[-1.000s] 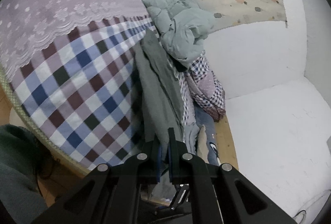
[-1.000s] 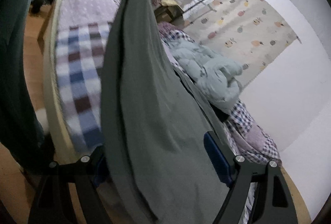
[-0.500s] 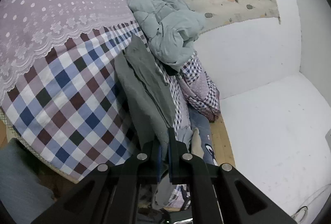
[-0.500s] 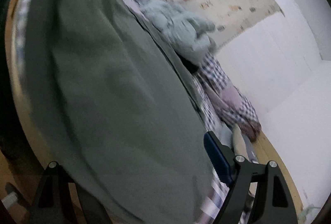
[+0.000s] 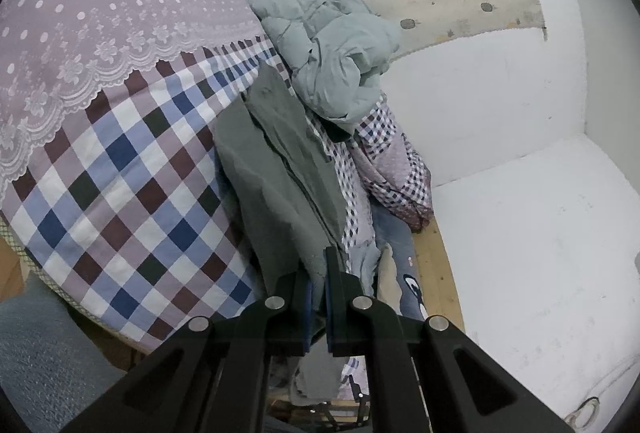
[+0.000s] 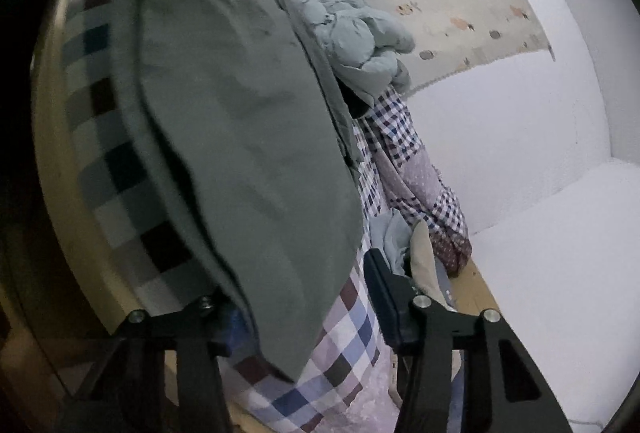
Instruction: Fold clothes
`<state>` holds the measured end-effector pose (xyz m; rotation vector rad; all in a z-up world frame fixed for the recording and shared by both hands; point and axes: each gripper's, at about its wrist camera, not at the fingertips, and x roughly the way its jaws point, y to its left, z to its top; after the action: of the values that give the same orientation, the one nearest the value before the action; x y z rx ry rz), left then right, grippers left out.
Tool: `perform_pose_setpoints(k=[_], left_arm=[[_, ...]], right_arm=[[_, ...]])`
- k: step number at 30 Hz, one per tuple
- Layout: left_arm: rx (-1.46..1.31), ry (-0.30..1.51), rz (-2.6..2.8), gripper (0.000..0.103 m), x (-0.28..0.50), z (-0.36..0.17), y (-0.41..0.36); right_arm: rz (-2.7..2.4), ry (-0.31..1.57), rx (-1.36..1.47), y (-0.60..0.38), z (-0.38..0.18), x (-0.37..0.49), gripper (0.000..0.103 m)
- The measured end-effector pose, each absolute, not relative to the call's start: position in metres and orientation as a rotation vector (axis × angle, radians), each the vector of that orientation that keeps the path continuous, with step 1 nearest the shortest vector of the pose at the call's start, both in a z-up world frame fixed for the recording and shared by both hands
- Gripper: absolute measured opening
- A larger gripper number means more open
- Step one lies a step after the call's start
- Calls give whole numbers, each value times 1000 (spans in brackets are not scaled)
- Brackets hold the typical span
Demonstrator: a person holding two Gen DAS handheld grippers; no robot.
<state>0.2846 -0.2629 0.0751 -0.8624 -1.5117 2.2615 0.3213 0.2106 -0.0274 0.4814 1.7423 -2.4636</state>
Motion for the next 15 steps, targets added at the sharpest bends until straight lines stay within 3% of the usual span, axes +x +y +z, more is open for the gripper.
perform_pose_setpoints(k=[5, 9, 11, 15], left_arm=[[-868, -1501, 2273, 3, 286, 74, -264], [-872, -1506, 2276, 3, 288, 73, -266], [-874, -1510, 2277, 3, 290, 73, -268], [-876, -1514, 2278, 3, 292, 72, -270]], right_arm=[[-2446, 1785, 507, 212, -32, 317, 18], [-2457, 1789, 538, 213, -30, 310, 16], [-2456, 1785, 558, 215, -29, 310, 5], [-2436, 1734, 594, 216, -21, 314, 1]])
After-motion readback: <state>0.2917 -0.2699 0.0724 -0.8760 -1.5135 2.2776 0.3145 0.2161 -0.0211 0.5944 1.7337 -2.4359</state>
